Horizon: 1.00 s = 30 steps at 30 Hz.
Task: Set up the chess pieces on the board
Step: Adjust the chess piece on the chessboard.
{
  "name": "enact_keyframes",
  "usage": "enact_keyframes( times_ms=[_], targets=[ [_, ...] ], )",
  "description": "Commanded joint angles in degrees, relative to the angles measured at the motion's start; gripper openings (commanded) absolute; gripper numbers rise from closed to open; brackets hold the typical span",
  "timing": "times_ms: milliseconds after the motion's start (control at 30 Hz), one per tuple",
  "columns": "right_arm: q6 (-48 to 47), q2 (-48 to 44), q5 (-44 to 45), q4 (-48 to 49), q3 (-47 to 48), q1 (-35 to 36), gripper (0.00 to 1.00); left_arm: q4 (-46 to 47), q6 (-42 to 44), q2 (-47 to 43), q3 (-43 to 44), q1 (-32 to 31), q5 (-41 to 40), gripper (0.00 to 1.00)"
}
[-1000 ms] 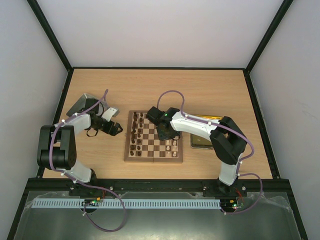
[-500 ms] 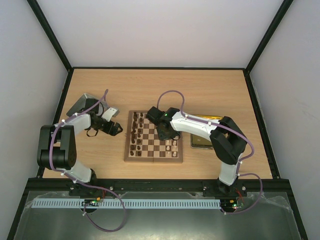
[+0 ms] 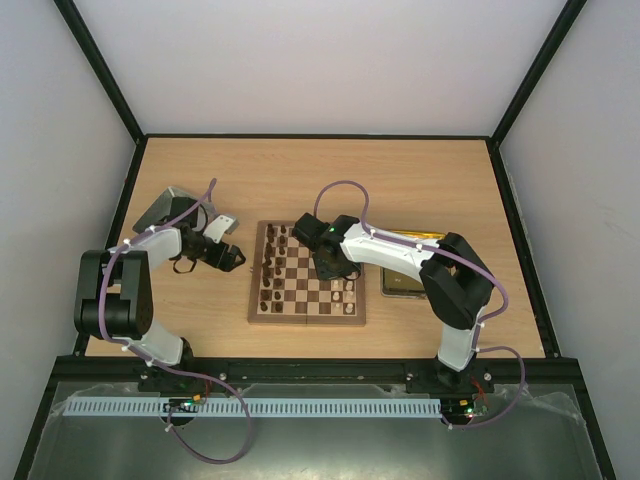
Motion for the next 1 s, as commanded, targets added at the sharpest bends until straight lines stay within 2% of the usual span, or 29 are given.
enact_keyframes(
  times_ms=[0,567,967],
  targets=[
    [-0.04,0.79,0.45,-0.1,0.23,-0.21,0.12,-0.24,0.3,0.84,-0.21,-0.21,0.25,0.84],
    [0.32,-0.29,1.28,-1.07,0.78,-0.2,0.16,-0.34,0.39,0.64,-0.23,-0.21,0.34,0.84],
    [0.27,-2.0,2.47,-4.29,4.46,-0.19,0.18,-0.48,0.51,0.63,-0.17,-0.21,0.27,0.84]
  ],
)
